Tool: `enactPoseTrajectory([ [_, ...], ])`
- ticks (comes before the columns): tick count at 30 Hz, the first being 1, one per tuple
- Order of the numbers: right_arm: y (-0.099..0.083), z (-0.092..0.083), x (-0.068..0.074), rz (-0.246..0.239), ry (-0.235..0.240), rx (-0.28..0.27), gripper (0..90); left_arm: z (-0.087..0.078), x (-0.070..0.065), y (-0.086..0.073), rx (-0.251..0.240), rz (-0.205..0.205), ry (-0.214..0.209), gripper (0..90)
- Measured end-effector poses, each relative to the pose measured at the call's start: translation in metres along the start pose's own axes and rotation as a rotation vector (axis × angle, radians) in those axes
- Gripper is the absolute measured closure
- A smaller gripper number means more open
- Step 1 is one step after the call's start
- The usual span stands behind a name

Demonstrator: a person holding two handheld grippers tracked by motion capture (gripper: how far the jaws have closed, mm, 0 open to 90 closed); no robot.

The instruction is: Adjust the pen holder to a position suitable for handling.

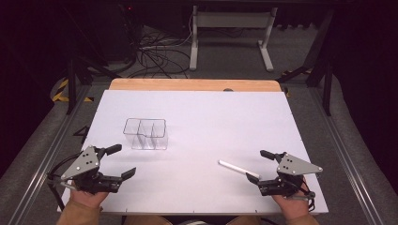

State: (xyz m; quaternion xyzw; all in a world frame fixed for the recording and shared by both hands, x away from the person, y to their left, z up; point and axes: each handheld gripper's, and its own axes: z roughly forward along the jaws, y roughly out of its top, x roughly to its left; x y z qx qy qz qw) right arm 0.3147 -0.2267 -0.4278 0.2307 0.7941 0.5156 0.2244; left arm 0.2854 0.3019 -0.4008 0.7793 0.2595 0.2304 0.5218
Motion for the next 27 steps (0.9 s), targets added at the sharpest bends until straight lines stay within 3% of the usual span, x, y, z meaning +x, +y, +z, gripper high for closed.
enactPoseTrajectory([
  [10, -0.001, 0.001, 0.000, 0.006, 0.005, 0.001, 12.2, 0.009, 0.010, 0.016, -0.002, 0.006, -0.011, 14.3],
  [27, -0.003, 0.001, -0.001, 0.003, 0.016, 0.000, 12.2, 0.028, 0.025, 0.031, 0.047, 0.029, -0.024, 17.3],
])
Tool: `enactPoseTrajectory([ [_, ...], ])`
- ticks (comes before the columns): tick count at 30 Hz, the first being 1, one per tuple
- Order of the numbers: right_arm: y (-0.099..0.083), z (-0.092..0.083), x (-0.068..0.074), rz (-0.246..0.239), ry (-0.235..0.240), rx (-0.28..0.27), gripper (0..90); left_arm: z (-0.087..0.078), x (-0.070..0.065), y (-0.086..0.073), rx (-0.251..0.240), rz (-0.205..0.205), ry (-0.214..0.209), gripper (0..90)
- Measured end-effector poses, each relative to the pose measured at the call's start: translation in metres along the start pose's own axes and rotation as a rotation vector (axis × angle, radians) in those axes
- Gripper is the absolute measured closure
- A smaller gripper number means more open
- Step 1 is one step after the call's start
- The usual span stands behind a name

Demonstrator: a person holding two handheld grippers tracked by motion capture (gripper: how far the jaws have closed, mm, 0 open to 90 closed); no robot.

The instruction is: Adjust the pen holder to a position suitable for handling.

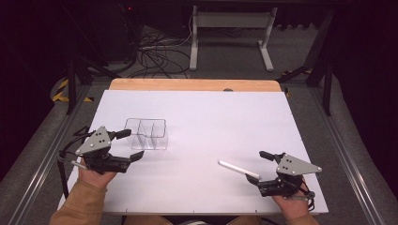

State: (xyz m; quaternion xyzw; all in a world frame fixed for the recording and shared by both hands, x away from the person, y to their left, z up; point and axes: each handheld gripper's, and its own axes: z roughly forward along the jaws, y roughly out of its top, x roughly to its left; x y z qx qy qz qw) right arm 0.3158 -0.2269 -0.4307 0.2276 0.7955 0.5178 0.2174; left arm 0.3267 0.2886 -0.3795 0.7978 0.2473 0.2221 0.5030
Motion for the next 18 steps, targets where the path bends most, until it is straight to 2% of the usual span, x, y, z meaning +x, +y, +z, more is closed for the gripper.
enactPoseTrajectory([
  [5, -0.001, 0.000, 0.000, 0.003, 0.002, 0.002, 12.2, 0.000, 0.002, 0.000, 0.002, -0.010, -0.005, 18.1],
  [8, -0.001, 0.001, 0.000, 0.002, 0.007, 0.005, 12.2, 0.000, 0.004, 0.004, 0.043, 0.002, -0.020, 21.9],
  [9, -0.001, 0.002, 0.001, 0.003, 0.013, 0.007, 12.5, 0.000, 0.006, 0.005, 0.061, 0.015, -0.015, 24.6],
  [15, -0.001, 0.002, 0.000, 0.007, 0.022, 0.005, 13.0, 0.003, 0.019, 0.011, 0.148, 0.061, -0.003, 28.0],
  [17, -0.001, 0.002, 0.000, 0.007, 0.023, 0.006, 13.0, 0.005, 0.019, 0.011, 0.154, 0.062, -0.001, 29.2],
  [18, -0.001, 0.002, 0.000, 0.006, 0.025, 0.006, 13.1, 0.008, 0.021, 0.012, 0.176, 0.066, 0.002, 30.0],
])
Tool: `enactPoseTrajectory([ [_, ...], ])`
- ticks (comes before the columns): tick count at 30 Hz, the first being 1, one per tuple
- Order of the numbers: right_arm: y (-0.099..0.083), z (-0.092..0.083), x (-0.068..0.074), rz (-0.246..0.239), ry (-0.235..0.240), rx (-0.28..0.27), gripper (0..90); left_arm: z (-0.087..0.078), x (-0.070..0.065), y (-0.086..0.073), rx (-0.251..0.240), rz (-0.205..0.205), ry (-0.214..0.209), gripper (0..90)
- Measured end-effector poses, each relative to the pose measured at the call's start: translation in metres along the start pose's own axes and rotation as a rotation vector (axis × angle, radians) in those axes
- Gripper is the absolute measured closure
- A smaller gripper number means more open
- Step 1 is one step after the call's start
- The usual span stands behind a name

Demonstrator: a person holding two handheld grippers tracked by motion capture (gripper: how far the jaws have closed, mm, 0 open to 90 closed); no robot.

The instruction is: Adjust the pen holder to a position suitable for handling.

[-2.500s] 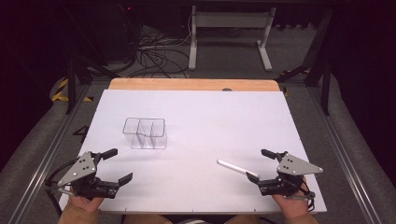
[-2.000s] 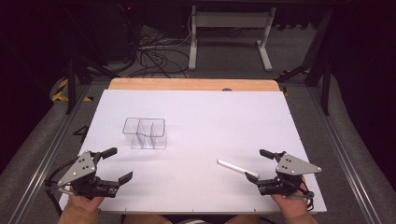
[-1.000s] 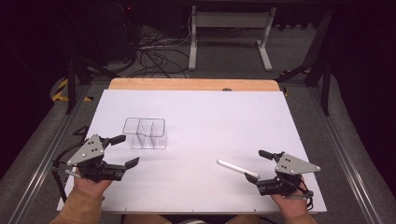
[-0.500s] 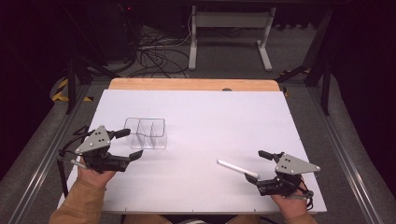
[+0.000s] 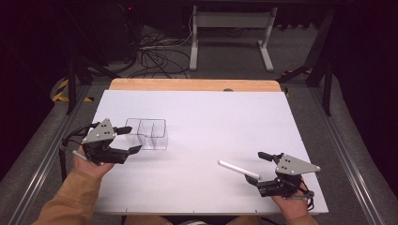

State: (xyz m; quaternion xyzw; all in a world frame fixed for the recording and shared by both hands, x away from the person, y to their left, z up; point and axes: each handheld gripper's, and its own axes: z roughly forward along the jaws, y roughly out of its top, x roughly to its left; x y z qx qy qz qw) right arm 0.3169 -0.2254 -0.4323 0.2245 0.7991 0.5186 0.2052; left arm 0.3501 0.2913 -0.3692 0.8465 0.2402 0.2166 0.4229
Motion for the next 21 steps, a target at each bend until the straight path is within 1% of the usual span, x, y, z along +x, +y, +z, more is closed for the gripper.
enactPoseTrajectory([
  [1, 0.000, 0.000, 0.000, 0.000, 0.000, 0.001, 13.2, 0.000, 0.000, 0.000, 0.000, 0.000, 0.000, 30.7],
  [2, 0.000, 0.000, 0.000, 0.000, 0.000, 0.000, 13.2, 0.003, 0.003, 0.002, 0.028, 0.008, 0.001, 31.5],
  [3, 0.000, 0.000, 0.000, 0.003, 0.001, 0.000, 13.3, 0.005, 0.005, 0.003, 0.040, 0.013, 0.001, 32.0],
  [5, 0.000, 0.000, 0.000, 0.004, 0.002, -0.001, 13.4, 0.007, 0.006, 0.004, 0.048, 0.006, -0.004, 33.8],
  [6, 0.000, 0.000, 0.000, 0.004, 0.004, -0.001, 13.5, 0.010, 0.009, 0.006, 0.071, 0.012, 0.000, 34.3],
  [7, 0.000, 0.000, 0.000, 0.003, 0.005, -0.001, 13.6, 0.010, 0.009, 0.006, 0.071, 0.012, 0.000, 34.7],
  [8, 0.000, 0.000, 0.000, 0.003, 0.006, 0.001, 13.6, 0.013, 0.013, 0.008, 0.097, 0.011, 0.002, 35.4],
  [9, 0.000, 0.000, 0.000, 0.002, 0.008, 0.002, 13.7, 0.013, 0.013, 0.008, 0.097, 0.011, 0.002, 36.0],
  [10, 0.000, 0.000, 0.000, 0.002, 0.009, 0.003, 13.7, 0.014, 0.015, 0.008, 0.109, 0.010, 0.004, 36.5],
  [12, 0.000, 0.000, 0.000, -0.002, 0.007, 0.007, 13.7, 0.016, 0.018, 0.009, 0.130, 0.003, -0.002, 37.1],
  [13, 0.000, 0.000, 0.000, 0.001, 0.007, 0.006, 13.8, 0.017, 0.021, 0.010, 0.151, 0.000, -0.007, 37.4],
  [19, 0.000, -0.001, -0.001, 0.006, 0.006, -0.001, 13.8, 0.019, 0.026, 0.010, 0.163, 0.000, -0.022, 37.7],
  [20, 0.000, -0.001, 0.000, 0.003, 0.007, 0.002, 13.8, 0.020, 0.027, 0.010, 0.167, 0.005, -0.029, 37.3],
  [21, 0.000, -0.001, 0.000, 0.001, 0.006, 0.005, 13.7, 0.021, 0.031, 0.009, 0.183, 0.023, -0.047, 36.9],
])
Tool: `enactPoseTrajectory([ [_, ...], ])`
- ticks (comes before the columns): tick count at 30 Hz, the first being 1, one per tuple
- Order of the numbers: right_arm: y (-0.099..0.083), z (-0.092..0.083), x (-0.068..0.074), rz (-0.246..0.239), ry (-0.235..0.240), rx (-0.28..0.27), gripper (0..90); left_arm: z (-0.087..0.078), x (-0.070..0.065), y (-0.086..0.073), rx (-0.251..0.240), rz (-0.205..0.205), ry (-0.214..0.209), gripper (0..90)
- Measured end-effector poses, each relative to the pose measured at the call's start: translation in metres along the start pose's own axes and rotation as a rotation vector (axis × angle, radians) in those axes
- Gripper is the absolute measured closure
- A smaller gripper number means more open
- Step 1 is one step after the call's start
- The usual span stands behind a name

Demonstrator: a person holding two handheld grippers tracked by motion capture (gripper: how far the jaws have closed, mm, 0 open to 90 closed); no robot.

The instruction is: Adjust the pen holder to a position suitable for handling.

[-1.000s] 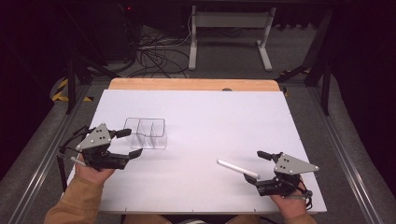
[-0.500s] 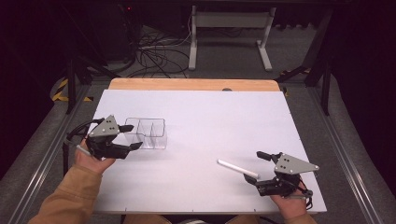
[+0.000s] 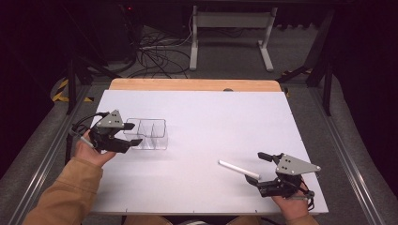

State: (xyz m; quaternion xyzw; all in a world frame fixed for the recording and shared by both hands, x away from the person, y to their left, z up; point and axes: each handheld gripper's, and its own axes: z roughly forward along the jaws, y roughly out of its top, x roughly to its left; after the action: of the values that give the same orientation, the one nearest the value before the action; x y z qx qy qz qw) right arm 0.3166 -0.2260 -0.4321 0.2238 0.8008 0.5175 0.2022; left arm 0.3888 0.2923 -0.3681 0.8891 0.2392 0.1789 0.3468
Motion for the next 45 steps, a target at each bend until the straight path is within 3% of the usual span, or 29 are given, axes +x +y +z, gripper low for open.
enactPoseTrajectory([
  [3, 0.000, -0.001, 0.000, 0.000, -0.002, -0.002, 13.7, 0.001, 0.006, -0.002, -0.012, 0.000, -0.036, 36.6],
  [8, 0.000, -0.002, -0.001, 0.006, -0.003, -0.005, 13.8, 0.001, 0.008, -0.001, 0.006, 0.011, -0.039, 37.7],
  [14, 0.000, -0.001, 0.000, -0.002, -0.003, 0.000, 13.8, 0.003, 0.006, 0.001, 0.056, 0.025, -0.003, 41.0],
  [15, 0.000, -0.001, 0.000, -0.003, -0.004, 0.000, 13.9, 0.004, 0.006, 0.002, 0.079, 0.023, 0.026, 43.1],
  [19, 0.000, -0.002, -0.001, -0.008, -0.006, 0.000, 14.0, 0.005, 0.009, 0.003, 0.091, 0.022, 0.020, 47.0],
  [28, 0.000, -0.002, -0.001, -0.011, -0.015, 0.002, 14.3, 0.019, 0.013, 0.003, 0.180, 0.063, -0.002, 49.0],
  [33, 0.000, -0.002, 0.000, 0.001, -0.011, -0.001, 14.3, 0.027, 0.012, 0.005, 0.225, 0.086, 0.005, 49.1],
  [45, -0.002, -0.001, 0.000, -0.003, -0.010, 0.005, 14.4, 0.042, 0.010, 0.005, 0.296, 0.091, 0.015, 51.3],
])
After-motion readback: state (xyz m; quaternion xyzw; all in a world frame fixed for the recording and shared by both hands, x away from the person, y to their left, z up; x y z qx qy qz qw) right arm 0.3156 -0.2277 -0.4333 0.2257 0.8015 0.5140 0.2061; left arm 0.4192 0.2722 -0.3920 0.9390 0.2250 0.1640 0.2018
